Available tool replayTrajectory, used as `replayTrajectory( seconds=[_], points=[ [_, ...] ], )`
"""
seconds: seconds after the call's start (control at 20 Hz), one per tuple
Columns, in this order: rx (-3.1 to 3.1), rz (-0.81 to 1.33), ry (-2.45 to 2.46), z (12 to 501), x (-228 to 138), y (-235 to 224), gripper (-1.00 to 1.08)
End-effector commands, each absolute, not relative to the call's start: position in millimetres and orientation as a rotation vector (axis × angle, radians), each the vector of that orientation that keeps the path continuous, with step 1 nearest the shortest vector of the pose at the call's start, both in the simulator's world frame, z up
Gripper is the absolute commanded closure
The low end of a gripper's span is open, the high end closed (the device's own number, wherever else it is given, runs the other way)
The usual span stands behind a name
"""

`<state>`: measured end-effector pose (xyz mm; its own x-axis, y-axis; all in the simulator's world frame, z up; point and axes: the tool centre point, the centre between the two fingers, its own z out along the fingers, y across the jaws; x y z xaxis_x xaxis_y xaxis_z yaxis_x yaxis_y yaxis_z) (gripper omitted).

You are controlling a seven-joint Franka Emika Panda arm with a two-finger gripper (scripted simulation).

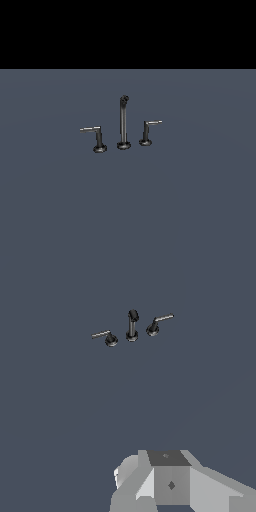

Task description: Turn on the faucet by rotating a designated handle.

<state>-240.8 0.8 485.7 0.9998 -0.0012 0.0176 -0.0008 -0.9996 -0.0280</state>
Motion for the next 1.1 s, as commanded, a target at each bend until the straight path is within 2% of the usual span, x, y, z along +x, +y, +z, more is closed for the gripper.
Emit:
replayTrajectory(
  seconds=[0.0,0.55,1.05],
  points=[
    [-3.113,-0.027,0.002,485.7,-240.8,0.8,1.08],
    [-3.113,-0.026,0.099,467.8,-235.0,14.9,1.08],
    [-3.096,-0.022,0.357,420.1,-215.4,50.6,1.08]
  ],
)
